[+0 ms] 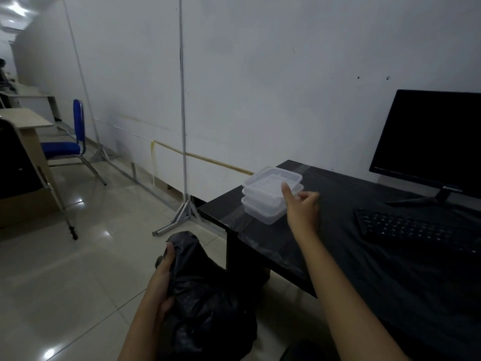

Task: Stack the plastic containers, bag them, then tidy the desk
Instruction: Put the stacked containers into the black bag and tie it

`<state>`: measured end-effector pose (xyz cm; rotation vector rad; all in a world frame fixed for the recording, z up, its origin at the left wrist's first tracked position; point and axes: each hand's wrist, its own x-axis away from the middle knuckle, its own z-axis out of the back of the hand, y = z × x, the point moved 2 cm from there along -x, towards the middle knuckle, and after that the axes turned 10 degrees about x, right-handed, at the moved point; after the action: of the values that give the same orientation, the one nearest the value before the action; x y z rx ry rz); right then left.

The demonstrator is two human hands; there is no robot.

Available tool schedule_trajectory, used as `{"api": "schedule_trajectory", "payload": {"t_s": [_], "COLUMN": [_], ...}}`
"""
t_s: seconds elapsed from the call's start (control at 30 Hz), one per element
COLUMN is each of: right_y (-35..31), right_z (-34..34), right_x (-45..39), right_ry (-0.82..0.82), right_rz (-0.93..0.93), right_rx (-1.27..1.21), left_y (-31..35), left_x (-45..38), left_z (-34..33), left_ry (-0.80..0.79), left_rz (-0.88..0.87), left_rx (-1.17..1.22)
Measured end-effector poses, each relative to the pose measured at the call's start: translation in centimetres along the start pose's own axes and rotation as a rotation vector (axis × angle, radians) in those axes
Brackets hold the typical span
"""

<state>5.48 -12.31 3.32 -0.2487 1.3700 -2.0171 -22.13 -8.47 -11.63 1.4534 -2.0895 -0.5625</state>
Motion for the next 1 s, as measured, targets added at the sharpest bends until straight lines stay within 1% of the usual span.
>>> {"api": "schedule_trajectory", "payload": {"t_s": [0.07, 0.13, 0.2, 0.27, 0.33, 0.4, 0.43, 0.5, 0.53, 0.6, 0.63, 0.73, 0.8, 0.87, 1.0], "right_y": [0.4, 0.7, 0.7, 0.6, 0.5, 0.1, -0.1, -0.2, 0.0, 0.9, 1.6, 4.0, 5.9, 8.0, 11.1], "right_z": [-0.6, -1.2, -1.4, -1.2, -1.0, -0.7, -0.7, -1.0, -1.3, -2.2, -2.8, -4.6, -6.0, -7.2, -8.6], "right_x": [-0.9, -1.3, -1.2, -0.8, -0.3, 0.5, 1.1, 2.6, 3.5, 5.7, 6.8, 10.2, 12.1, 13.5, 14.2], "right_ry": [-0.095, -0.140, -0.136, -0.092, -0.063, -0.085, -0.126, -0.261, -0.333, -0.436, -0.454, -0.442, -0.469, -0.538, -0.709], "right_rz": [-0.061, -0.041, -0.021, -0.006, 0.076, 0.175, 0.194, 0.217, 0.244, 0.325, 0.373, 0.538, 0.578, 0.513, 0.291], "right_rx": [0.036, 0.010, -0.043, -0.106, -0.215, -0.370, -0.457, -0.621, -0.655, -0.585, -0.512, -0.319, -0.232, -0.202, -0.180], "left_y": [-0.2, -0.6, -0.9, -0.9, -0.7, -0.5, -0.4, -0.1, 0.0, 0.4, 0.6, 1.3, 1.7, 2.0, 2.5], "left_x": [-0.1, -0.2, -0.2, -0.4, -0.5, -0.6, -0.5, -0.3, -0.2, 0.1, 0.1, 0.3, 0.5, 0.4, 0.0], "left_z": [-0.6, -1.0, -1.2, -1.1, -0.8, -0.6, -0.4, -0.2, -0.1, 0.0, 0.0, 0.4, 0.6, 1.1, 2.5], "left_ry": [-0.017, -0.032, -0.059, -0.065, -0.053, -0.040, -0.036, -0.035, -0.034, -0.029, -0.026, -0.006, 0.004, 0.018, 0.058], "left_rz": [-0.016, -0.003, 0.040, 0.057, 0.058, 0.046, 0.037, 0.021, 0.016, 0.003, -0.009, -0.035, -0.033, -0.050, -0.081], "left_rx": [0.014, 0.041, 0.078, 0.084, 0.076, 0.071, 0.067, 0.050, 0.044, 0.031, 0.016, -0.056, -0.069, -0.065, -0.019]}}
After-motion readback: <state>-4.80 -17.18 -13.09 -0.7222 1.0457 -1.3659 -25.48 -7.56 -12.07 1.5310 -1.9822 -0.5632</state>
